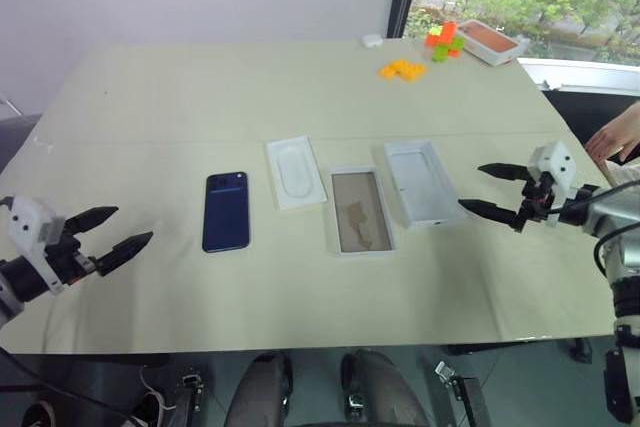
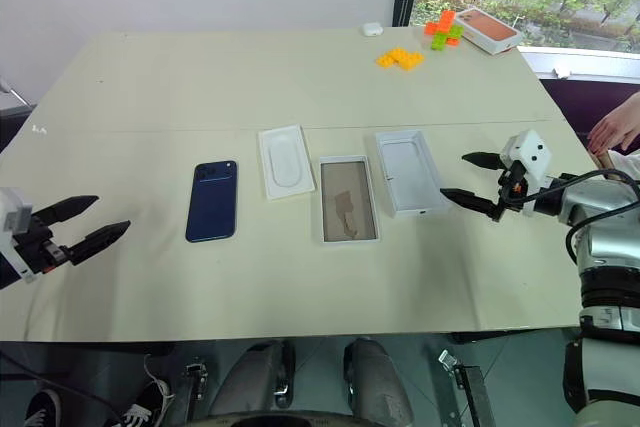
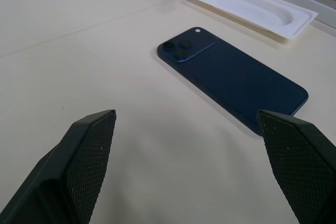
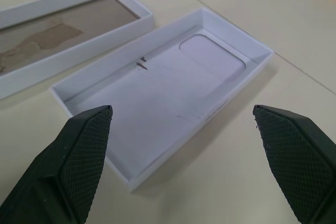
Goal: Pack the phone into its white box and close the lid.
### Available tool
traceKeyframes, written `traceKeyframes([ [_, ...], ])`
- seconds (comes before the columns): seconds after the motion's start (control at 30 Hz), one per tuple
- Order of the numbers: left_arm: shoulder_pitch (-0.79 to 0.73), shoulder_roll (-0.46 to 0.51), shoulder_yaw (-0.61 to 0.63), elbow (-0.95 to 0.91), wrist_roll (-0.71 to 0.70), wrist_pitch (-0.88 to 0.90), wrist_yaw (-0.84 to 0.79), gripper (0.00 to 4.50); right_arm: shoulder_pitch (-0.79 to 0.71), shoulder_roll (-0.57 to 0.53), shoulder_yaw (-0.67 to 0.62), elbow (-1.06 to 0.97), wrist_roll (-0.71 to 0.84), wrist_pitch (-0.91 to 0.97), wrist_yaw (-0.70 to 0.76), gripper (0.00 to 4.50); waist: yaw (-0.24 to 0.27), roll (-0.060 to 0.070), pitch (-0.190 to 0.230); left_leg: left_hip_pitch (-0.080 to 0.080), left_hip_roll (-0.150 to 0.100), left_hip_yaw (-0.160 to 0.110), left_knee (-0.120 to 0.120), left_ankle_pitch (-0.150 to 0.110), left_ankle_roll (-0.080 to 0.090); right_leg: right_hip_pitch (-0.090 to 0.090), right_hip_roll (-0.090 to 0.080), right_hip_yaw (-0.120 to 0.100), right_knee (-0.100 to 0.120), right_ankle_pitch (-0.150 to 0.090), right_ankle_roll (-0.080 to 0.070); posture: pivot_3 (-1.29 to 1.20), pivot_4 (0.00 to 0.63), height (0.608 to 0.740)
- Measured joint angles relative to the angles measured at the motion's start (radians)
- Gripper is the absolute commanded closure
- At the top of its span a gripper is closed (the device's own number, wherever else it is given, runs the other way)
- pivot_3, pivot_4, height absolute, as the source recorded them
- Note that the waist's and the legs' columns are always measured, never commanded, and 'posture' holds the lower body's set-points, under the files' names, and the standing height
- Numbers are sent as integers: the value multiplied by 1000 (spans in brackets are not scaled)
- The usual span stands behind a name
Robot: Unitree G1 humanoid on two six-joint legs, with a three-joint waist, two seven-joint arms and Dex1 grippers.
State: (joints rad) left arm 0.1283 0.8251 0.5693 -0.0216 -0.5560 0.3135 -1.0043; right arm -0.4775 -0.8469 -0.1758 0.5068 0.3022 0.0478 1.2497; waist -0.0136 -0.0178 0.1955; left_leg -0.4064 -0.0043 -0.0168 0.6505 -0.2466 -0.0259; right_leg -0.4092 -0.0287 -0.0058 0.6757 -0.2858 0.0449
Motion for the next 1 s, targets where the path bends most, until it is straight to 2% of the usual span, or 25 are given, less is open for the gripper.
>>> traceKeyframes([
  [0.3, -32, 9, 0, -42, -3, 47, 30, 0, 13, 16, 4, -68, 16, 4, -17, 9, 1, 0, 0, 0, 0, 0, 0, 0, 0, 0, 0, 0, -1, 0, 0, 0, 150, 740],
  [0.7, -205, -5, -40, -160, -69, 201, 174, 0, -16, 42, 20, -71, 15, 6, -40, 9, 2, 0, 0, 0, 0, 0, 1, 0, 0, 1, 1, 0, 0, 0, 1, 0, 150, 740],
  [1.0, -210, -20, -65, -171, -68, 236, 202, 0, -24, 49, 39, -71, 14, 6, -52, 9, 0, 0, 0, 0, 0, 1, 1, 0, 0, 1, 2, 0, 0, 0, 1, 0, 150, 740],
])
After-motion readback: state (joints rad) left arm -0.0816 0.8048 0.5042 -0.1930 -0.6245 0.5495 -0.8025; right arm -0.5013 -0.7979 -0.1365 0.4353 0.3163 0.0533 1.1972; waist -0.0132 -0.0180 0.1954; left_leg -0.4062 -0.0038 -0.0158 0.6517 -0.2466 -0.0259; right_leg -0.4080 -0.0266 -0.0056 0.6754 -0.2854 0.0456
